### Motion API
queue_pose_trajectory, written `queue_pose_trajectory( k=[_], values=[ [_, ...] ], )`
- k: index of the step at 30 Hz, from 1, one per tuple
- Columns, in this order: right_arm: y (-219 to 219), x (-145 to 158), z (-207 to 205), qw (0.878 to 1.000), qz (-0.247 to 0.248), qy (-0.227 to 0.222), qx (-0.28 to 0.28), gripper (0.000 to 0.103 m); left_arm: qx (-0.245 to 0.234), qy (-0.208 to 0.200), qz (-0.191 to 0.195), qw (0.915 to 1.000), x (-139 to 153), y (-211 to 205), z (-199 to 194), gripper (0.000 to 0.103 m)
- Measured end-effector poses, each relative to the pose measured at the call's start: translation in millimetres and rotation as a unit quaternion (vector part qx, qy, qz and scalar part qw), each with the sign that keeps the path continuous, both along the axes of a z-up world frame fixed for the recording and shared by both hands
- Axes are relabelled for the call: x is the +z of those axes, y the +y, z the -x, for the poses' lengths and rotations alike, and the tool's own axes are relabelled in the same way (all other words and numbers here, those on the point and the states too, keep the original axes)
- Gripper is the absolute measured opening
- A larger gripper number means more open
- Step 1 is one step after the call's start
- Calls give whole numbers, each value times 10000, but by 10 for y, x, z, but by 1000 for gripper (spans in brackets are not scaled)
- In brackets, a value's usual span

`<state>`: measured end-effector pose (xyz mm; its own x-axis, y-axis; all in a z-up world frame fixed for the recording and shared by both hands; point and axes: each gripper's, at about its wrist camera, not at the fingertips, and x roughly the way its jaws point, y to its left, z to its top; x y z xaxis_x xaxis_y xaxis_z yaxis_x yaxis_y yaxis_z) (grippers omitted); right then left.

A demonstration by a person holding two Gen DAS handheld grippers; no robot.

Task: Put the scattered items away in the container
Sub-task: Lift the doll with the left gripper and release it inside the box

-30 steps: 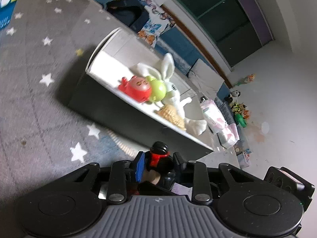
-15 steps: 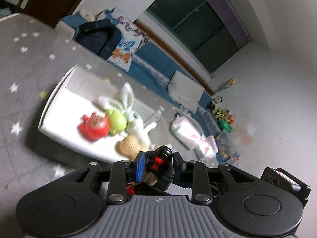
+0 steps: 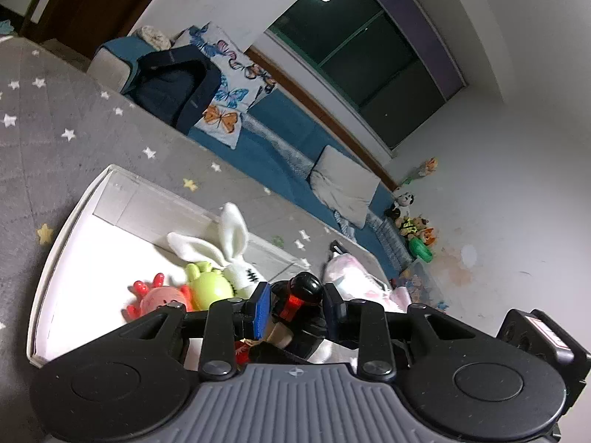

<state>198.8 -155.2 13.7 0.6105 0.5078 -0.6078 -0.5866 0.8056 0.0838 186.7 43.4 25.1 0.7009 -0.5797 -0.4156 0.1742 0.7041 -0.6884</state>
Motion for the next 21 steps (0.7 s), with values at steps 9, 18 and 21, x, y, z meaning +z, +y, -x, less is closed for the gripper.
queue_pose_trajectory(
  k=[9, 18, 21],
  values=[
    [91, -244, -163, 9995, 261, 185, 34, 61, -19, 176, 65, 9998, -272, 42, -158, 32],
    [165, -383, -162, 9979, 588, 225, 162, 61, -58, 286, 43, 9996, -412, 77, -135, 32],
    [176, -386, -146, 9978, 608, 186, 161, 61, -66, 250, 63, 9996, -421, 90, -119, 32]
  ],
)
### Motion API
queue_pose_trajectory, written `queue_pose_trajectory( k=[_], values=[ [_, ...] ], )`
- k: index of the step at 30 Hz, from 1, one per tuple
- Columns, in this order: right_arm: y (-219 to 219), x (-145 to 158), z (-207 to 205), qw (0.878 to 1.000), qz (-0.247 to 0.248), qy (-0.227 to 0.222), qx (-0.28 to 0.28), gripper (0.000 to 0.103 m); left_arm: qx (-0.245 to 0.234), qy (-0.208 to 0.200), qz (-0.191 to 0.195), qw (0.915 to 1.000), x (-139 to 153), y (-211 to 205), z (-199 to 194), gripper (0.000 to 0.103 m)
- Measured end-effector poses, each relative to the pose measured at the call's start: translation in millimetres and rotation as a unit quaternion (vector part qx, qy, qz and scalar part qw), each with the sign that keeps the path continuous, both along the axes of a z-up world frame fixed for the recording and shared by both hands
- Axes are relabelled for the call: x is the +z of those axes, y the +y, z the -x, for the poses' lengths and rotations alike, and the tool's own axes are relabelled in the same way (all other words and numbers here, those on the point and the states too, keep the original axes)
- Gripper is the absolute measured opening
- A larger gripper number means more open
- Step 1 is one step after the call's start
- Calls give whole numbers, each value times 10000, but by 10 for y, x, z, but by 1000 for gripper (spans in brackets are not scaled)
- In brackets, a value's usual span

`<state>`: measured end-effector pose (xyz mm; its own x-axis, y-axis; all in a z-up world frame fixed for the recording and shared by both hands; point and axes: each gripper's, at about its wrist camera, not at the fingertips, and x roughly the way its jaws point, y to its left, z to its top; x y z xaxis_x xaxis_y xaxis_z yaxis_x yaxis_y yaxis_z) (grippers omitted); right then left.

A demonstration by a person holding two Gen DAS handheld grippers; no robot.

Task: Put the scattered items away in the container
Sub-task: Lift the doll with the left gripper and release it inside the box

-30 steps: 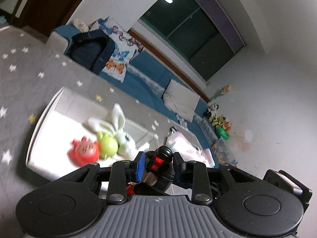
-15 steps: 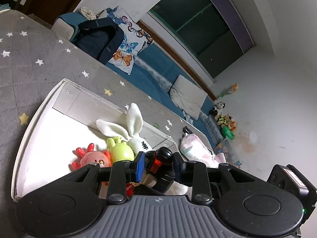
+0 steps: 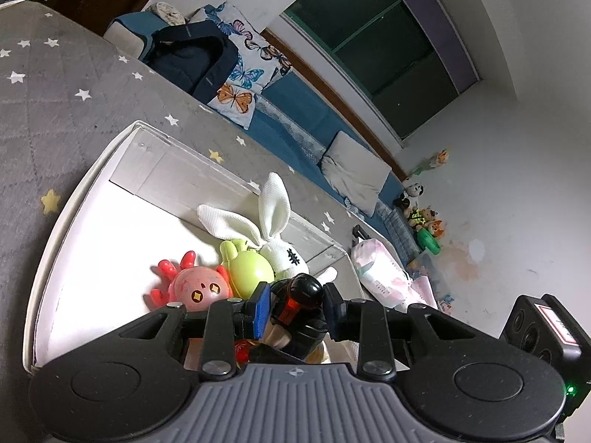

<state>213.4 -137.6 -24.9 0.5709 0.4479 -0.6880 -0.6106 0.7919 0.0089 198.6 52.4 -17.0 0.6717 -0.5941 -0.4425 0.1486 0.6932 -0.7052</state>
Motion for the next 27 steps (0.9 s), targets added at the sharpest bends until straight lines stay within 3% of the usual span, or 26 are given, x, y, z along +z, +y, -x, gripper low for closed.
queue_pose_trajectory(
  k=[27],
  values=[
    [31, -52, -128, 9994, -77, 289, -162, 62, 275, 186, -140, 9994, -18, 103, -20, 33]
  ],
)
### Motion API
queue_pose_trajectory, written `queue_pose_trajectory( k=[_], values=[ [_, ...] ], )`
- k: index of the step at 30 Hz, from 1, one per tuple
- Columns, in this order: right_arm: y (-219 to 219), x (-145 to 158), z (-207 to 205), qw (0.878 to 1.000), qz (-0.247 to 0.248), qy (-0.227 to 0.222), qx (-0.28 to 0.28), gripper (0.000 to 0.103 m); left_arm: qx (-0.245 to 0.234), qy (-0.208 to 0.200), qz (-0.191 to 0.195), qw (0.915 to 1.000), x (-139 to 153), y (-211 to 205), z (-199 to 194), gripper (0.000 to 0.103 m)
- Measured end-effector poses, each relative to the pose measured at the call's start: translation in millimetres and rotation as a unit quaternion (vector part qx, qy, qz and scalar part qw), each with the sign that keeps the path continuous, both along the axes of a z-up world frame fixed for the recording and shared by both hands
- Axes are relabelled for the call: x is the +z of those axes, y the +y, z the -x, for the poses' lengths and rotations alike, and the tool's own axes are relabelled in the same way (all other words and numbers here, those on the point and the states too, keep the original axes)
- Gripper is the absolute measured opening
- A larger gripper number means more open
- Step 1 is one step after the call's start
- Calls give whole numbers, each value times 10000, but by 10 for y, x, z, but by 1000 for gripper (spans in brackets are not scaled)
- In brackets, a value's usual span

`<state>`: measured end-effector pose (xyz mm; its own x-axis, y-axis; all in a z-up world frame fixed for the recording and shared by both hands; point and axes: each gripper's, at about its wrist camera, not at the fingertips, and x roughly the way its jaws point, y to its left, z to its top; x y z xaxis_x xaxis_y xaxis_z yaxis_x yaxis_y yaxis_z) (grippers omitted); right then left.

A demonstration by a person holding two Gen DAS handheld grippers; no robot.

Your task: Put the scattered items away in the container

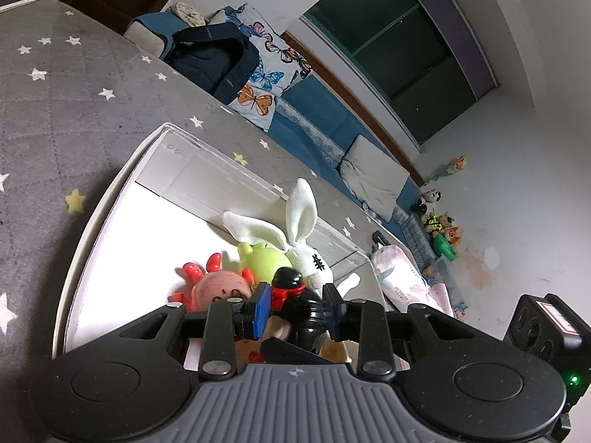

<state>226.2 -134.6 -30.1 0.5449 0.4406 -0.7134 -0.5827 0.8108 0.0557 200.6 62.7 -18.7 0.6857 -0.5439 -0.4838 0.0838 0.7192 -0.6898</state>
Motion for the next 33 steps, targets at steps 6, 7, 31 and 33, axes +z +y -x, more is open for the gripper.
queue_pose_trajectory(
  k=[6, 7, 31, 33],
  values=[
    [-21, 8, 35, 10000, -47, 4, -24, 62, 24, -37, -96, 9999, 27, -15, 28, 33],
    [-23, 8, 43, 10000, -47, 6, -27, 62, 29, -33, -105, 9999, 27, -21, 28, 33],
    [-159, 191, 393, 9987, -326, -254, -300, 79, 164, -579, -1582, 9856, 320, -198, 565, 33],
    [-173, 202, 444, 9985, -329, -295, -319, 81, 157, -644, -1705, 9831, 347, -222, 631, 34]
  ],
)
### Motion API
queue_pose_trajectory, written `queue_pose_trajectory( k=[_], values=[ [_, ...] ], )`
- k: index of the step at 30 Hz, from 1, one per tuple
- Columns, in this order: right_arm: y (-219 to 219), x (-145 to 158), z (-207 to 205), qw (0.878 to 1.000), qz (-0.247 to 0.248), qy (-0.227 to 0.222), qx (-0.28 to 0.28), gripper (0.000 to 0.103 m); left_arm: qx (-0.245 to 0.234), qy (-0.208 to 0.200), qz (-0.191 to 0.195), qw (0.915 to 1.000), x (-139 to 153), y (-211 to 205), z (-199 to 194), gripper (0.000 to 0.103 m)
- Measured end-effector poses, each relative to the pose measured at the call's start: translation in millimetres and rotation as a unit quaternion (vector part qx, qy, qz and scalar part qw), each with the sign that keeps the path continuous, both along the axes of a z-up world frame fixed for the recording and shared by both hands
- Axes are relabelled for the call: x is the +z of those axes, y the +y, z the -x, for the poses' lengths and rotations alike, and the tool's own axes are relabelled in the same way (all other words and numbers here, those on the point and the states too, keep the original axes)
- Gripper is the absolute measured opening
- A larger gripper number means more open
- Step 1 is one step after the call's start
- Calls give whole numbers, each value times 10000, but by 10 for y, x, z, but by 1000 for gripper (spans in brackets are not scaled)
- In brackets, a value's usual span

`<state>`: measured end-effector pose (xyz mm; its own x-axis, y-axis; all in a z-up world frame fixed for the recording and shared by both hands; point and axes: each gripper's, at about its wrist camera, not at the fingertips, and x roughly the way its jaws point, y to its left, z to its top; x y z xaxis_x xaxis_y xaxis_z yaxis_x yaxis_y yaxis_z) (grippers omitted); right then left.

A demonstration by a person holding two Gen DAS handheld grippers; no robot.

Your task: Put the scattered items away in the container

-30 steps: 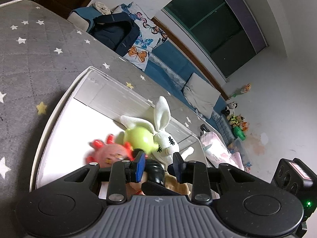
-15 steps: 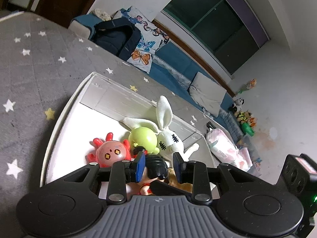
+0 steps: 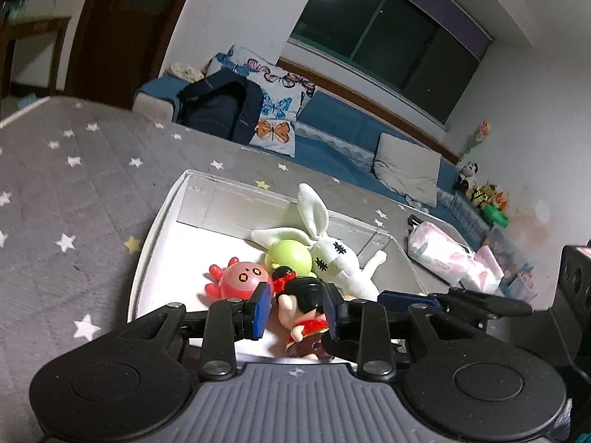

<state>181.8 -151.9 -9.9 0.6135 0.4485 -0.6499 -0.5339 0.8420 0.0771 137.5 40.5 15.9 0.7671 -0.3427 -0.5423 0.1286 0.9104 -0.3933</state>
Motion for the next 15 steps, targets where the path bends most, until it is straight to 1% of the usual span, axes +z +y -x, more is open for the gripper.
queue_pose_trajectory(
  k=[2, 9, 10, 11, 12, 15],
  values=[
    [-13, 8, 43, 10000, -12, -31, -26, 84, 6, -34, -111, 9999, 21, -24, 62, 35],
    [-74, 23, 219, 9998, -112, -88, -144, 87, 54, -50, -483, 9988, 41, -90, 255, 35],
    [-82, 27, 247, 9997, -122, -105, -157, 88, 65, -59, -518, 9986, 43, -94, 280, 35],
    [-89, 29, 277, 9997, -134, -121, -169, 93, 83, -68, -554, 9984, 45, -96, 305, 35],
    [-98, 33, 309, 9996, -144, -144, -183, 95, 108, -70, -591, 9982, 46, -99, 333, 35],
    [-124, 45, 407, 9994, -158, -219, -214, 96, 154, -51, -685, 9975, 43, -101, 412, 35]
  ],
)
